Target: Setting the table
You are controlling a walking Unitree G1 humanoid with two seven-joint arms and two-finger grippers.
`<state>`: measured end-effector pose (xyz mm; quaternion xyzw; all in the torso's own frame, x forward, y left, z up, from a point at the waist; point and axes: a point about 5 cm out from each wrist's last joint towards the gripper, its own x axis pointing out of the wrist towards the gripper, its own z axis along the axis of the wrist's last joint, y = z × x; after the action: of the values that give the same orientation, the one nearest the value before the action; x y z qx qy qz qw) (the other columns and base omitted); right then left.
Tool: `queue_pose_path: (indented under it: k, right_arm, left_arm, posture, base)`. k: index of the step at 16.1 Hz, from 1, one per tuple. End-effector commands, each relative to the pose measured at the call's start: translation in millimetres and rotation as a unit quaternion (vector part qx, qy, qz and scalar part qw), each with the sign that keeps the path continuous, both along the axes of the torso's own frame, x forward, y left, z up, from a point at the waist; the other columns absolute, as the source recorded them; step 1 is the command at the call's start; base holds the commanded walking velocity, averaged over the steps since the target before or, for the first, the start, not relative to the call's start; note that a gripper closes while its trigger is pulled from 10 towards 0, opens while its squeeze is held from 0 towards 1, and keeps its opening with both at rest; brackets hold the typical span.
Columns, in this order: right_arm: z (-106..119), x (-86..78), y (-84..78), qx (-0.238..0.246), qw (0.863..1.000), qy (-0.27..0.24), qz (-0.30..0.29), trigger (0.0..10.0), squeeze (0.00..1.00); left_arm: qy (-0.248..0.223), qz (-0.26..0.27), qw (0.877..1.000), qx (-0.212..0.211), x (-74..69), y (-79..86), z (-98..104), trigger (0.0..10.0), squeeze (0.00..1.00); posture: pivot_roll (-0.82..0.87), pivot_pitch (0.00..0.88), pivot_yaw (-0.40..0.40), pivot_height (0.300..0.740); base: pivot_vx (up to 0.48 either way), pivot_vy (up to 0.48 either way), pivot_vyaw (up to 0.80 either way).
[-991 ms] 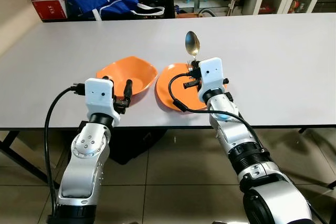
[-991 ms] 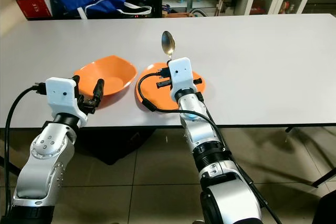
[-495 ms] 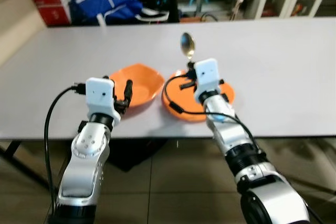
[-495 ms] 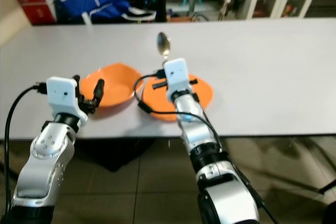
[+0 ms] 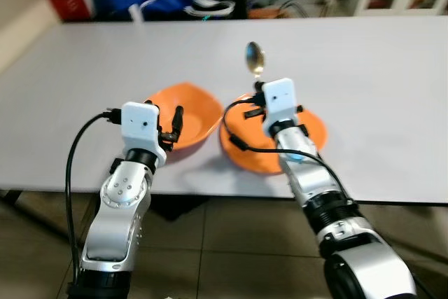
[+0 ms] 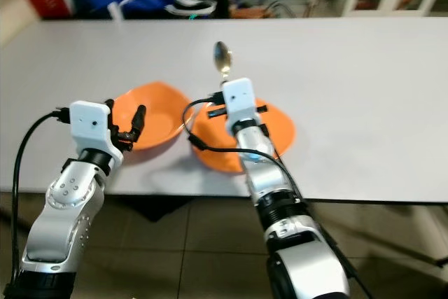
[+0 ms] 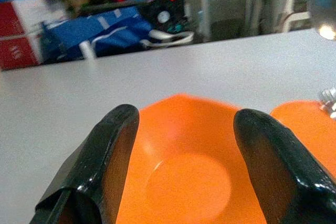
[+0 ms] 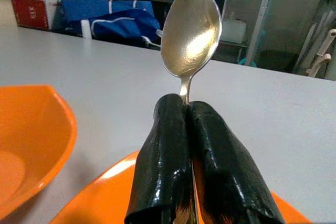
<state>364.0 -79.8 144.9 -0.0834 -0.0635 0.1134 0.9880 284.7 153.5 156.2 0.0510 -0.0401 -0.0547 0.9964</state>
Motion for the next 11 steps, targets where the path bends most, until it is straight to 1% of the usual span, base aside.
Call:
queue_pose_path:
  k: [1, 4, 9, 11]
  right_arm:
    - [4.3, 0.8, 4.6, -0.002, 1.000, -0.008, 0.006, 10.0, 0.00]
    - [4.6, 1.1, 4.1, -0.001, 1.000, -0.008, 0.004, 10.0, 0.00]
    - [4.1, 0.3, 3.4, 0.003, 1.000, -0.009, 0.001, 10.0, 0.00]
    - [4.1, 0.1, 2.8, 0.005, 1.000, -0.010, 0.000, 10.0, 0.00]
  left_arm:
    - [0.010, 0.011, 1.000, 0.012, -0.4, 4.2, -2.4, 10.0, 0.00]
    - [0.003, 0.009, 1.000, 0.014, -0.2, 4.8, -0.8, 10.0, 0.00]
    - [-0.006, 0.008, 1.000, 0.015, 0.1, 4.2, 2.9, 10.0, 0.00]
    - [-0.009, -0.001, 1.000, 0.023, -0.2, 1.4, 3.8, 10.0, 0.00]
  posture:
    - [-0.08, 0.000, 0.098, 0.740]
    - [-0.08, 0.000, 0.101, 0.740]
    - [-0.08, 0.000, 0.103, 0.740]
    - [-0.08, 0.000, 0.104, 0.740]
  base:
    - [0.000, 0.000, 0.00]
    - [0.000, 0.000, 0.00]
    - [0.464, 0.000, 0.00]
    - [0.476, 0.000, 0.00]
